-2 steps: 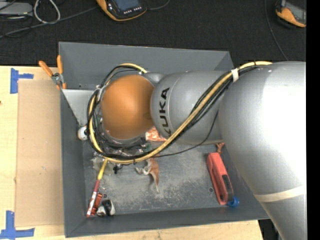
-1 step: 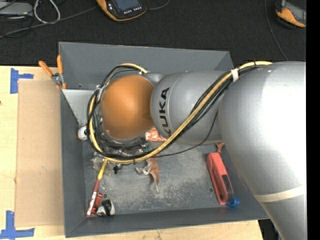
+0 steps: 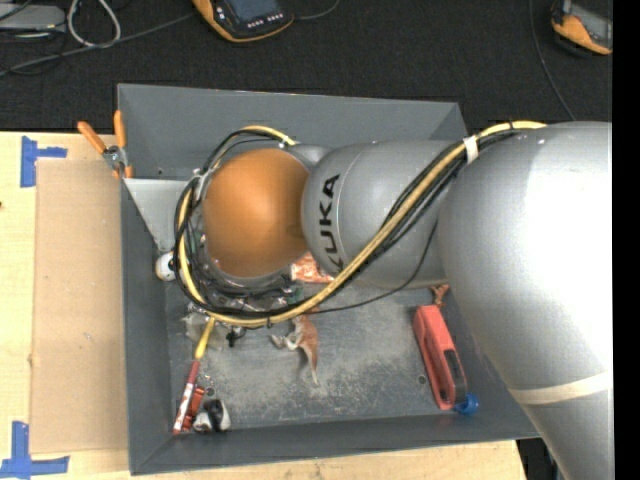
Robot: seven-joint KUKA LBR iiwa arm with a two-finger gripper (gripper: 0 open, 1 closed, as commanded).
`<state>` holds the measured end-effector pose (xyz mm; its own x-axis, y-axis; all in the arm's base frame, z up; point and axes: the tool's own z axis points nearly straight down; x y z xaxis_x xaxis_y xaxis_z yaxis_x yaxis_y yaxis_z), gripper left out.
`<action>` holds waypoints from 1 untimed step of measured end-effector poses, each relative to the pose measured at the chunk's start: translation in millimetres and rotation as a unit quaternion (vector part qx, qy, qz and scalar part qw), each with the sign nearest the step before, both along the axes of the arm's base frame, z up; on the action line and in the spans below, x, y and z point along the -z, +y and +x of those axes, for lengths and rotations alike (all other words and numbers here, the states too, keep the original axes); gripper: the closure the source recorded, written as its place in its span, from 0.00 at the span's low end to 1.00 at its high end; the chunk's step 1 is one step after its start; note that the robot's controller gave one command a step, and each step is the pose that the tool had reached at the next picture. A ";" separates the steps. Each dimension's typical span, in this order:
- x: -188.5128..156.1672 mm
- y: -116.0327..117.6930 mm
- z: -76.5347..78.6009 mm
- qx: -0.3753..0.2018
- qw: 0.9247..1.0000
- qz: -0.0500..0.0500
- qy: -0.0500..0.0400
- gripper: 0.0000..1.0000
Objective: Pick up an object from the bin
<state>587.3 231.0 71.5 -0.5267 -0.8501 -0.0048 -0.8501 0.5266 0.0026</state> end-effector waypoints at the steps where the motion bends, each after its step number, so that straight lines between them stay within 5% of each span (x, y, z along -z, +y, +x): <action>1: -3.9 0.1 0.4 0.001 1.000 0.000 -0.001 1.00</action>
Offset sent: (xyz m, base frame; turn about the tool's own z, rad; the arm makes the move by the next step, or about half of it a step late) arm 0.0002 0.0000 0.0779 0.0012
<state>587.7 231.0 75.5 -0.5281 -0.8491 -0.0061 -0.8492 0.5281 0.0020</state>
